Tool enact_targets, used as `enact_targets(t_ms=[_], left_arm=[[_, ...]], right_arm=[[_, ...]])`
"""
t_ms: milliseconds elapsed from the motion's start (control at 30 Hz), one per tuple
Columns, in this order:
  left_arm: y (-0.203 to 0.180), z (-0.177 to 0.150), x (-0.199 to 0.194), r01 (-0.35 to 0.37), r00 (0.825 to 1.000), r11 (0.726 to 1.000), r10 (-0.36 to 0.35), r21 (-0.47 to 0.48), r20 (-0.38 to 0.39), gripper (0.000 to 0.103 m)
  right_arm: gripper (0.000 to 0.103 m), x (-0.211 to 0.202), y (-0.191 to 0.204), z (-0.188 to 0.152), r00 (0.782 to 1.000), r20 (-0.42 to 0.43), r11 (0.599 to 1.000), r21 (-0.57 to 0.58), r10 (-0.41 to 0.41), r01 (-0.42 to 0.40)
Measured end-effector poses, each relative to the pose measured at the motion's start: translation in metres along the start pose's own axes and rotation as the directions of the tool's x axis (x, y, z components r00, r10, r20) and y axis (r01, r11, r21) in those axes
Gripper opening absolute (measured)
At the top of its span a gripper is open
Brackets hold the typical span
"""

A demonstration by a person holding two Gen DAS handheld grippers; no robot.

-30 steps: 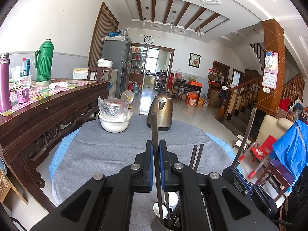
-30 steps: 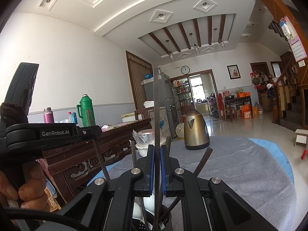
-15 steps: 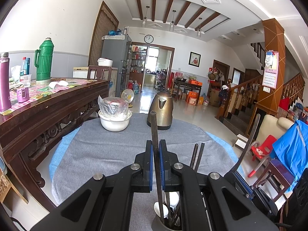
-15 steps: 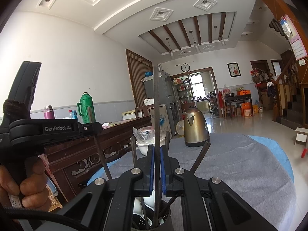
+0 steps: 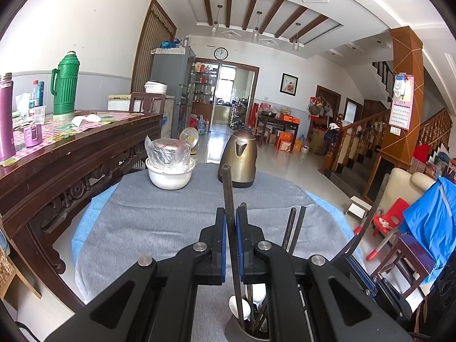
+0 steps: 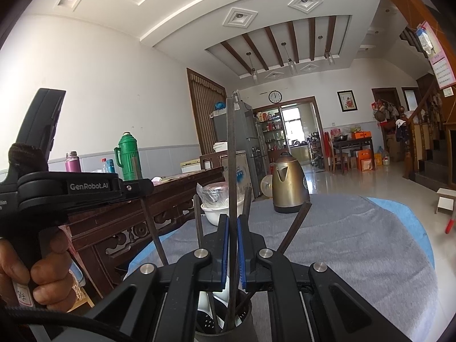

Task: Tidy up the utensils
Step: 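Lower the chopstick into the black cup with the left gripper, then open the left gripper and withdraw it from the black cup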

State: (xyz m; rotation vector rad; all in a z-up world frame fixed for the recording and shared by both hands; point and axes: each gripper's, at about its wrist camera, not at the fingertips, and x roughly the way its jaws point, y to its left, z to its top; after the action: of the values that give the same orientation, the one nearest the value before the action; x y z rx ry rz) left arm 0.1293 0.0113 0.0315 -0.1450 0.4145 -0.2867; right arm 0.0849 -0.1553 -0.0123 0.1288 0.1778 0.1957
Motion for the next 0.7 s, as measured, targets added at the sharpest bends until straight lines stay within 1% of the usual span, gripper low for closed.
enact_targets(t_ms=[400,700], left_arm=[[0.0015,-0.0007,0.0062,0.001,1.0,1.0,-0.001,-0.013,-0.027,0.008],[0.0038,-0.0027,0.0095,-0.01,0.999,1.0,0.009,-0.016,-0.047,0.008]], right_arm=[[0.006,-0.0067,-0.0018,-0.0023,1.0,-0.007,1.0,-0.006,0.007,-0.007],[0.008,-0.0056,-0.003,0.0039,1.0,-0.013,1.0,0.005,0.007,-0.007]])
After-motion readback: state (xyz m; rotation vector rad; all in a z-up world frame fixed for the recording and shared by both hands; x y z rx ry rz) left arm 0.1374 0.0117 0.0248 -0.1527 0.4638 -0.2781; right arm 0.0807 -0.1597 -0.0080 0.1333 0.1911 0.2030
